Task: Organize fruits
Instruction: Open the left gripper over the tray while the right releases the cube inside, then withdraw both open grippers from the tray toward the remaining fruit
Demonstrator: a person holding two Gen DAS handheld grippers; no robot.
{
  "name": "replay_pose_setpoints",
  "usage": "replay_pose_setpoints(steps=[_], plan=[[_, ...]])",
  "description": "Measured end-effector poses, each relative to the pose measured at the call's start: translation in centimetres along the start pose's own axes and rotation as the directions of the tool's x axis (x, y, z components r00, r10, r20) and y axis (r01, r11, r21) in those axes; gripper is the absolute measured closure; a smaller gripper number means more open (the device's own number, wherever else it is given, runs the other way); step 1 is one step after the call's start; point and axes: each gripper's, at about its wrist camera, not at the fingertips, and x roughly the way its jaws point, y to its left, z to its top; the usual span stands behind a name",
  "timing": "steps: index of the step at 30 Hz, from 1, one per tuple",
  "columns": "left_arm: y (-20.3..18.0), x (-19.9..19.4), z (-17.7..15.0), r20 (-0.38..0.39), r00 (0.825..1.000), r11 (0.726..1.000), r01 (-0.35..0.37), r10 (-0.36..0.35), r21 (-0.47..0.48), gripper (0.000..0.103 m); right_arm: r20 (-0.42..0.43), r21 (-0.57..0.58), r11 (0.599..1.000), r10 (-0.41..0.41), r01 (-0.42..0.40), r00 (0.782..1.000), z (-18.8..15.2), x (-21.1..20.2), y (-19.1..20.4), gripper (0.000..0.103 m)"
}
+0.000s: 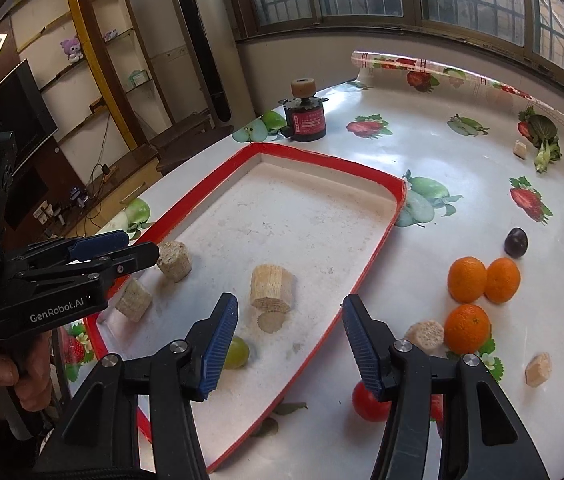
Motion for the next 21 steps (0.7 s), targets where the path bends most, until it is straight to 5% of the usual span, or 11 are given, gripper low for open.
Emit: replay_pose_setpoints(steps=[21], plan=[[-5.7,-3.8,-1.2,0.050,0.997,0.995,0.060,-0.064,0.078,0.056,0.088,0.105,0.988,-0.124,0.115,0.988,-4.9,-9.4,-5.8,0.046]])
